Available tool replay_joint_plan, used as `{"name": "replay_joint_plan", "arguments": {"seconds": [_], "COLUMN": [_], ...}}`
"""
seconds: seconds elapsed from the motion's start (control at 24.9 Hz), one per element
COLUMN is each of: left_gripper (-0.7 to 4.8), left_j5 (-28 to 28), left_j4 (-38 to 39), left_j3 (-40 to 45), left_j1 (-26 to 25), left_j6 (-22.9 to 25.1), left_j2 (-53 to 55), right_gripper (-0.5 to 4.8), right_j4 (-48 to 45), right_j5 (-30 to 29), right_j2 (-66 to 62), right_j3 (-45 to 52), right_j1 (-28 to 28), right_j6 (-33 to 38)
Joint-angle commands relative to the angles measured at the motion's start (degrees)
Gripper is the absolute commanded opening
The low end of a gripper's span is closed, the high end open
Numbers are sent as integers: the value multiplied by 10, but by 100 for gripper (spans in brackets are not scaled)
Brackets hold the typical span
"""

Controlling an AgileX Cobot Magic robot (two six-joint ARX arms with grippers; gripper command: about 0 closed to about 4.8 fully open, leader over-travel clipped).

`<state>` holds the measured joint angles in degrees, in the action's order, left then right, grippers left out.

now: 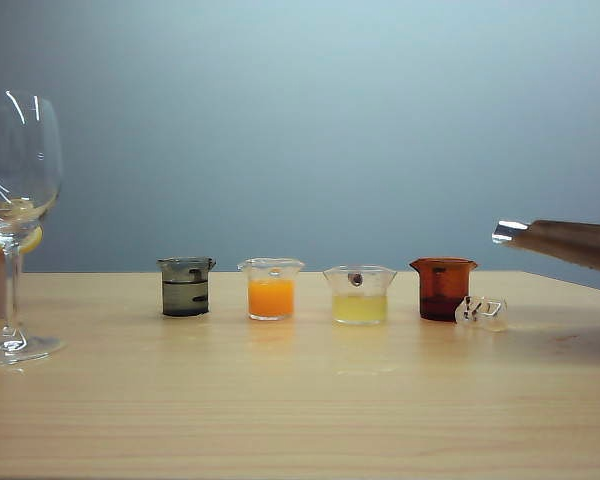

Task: Pick up the ice scoop on the desk filled with ice cubes, pour the ice into the goblet, and finally put the scoop back on the table.

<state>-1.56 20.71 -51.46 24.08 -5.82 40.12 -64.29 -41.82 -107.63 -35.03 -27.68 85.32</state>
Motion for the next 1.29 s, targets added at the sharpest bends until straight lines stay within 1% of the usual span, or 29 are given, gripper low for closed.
{"name": "replay_joint_plan", "arguments": {"seconds": [0.04, 0.36, 0.6, 0.8, 0.96, 1.29], "left_gripper": [-5, -6, -6, -6, -5, -6], "left_j5": [3, 3, 3, 3, 3, 3], "left_j4": [-6, -6, -6, -6, -6, -6], "left_j3": [-3, -3, -3, -3, -3, -3], "left_j1": [0, 0, 0, 0, 0, 0], "left_j6": [12, 11, 11, 11, 11, 11], "left_j2": [-1, -1, -1, -1, -1, -1], "right_gripper": [-6, -6, -6, -6, -6, -6], "right_j4": [-33, -42, -97, -97, -92, -49], "right_j5": [1, 4, 21, 25, 41, 49], "right_j2": [3, 7, 15, 34, 57, 101], "right_j3": [-2, -3, -3, -3, -3, -10], "right_j1": [0, 0, 2, 3, 3, 7], "right_j6": [25, 46, 74, 77, 77, 77]}}
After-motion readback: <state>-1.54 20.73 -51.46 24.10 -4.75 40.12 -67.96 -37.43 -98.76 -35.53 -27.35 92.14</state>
